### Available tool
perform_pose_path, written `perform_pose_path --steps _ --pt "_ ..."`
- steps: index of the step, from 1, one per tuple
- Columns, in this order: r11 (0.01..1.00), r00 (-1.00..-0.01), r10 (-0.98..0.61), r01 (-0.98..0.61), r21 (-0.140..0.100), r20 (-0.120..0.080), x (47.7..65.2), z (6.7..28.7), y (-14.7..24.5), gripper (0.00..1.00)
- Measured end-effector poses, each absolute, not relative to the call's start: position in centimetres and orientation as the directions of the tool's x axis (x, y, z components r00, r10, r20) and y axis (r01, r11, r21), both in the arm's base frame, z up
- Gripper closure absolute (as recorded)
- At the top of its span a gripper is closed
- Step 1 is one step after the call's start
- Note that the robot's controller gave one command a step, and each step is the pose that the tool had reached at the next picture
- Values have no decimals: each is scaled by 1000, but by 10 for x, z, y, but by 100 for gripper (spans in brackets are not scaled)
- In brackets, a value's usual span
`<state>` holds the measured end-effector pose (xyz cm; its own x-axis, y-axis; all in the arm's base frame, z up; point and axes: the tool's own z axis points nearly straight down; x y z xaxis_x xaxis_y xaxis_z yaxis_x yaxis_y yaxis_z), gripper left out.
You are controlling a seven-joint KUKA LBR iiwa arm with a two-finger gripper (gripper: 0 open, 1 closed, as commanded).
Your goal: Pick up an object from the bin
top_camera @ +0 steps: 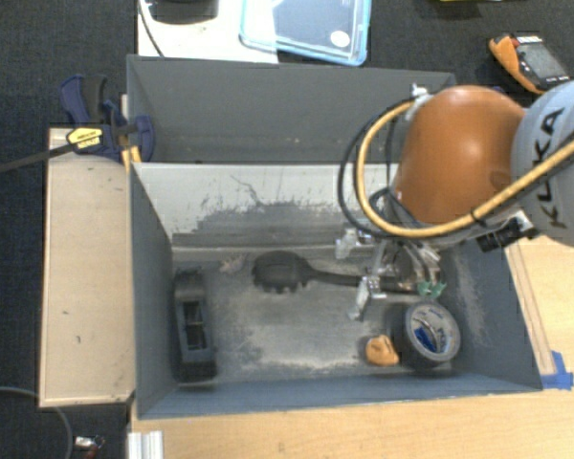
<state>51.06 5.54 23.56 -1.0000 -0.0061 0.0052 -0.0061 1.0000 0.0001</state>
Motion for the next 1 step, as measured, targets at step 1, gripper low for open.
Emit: perform_pose_path --steps 1 --pt "1000 -1000 -4 -4 1 -3 512 240 55 0"
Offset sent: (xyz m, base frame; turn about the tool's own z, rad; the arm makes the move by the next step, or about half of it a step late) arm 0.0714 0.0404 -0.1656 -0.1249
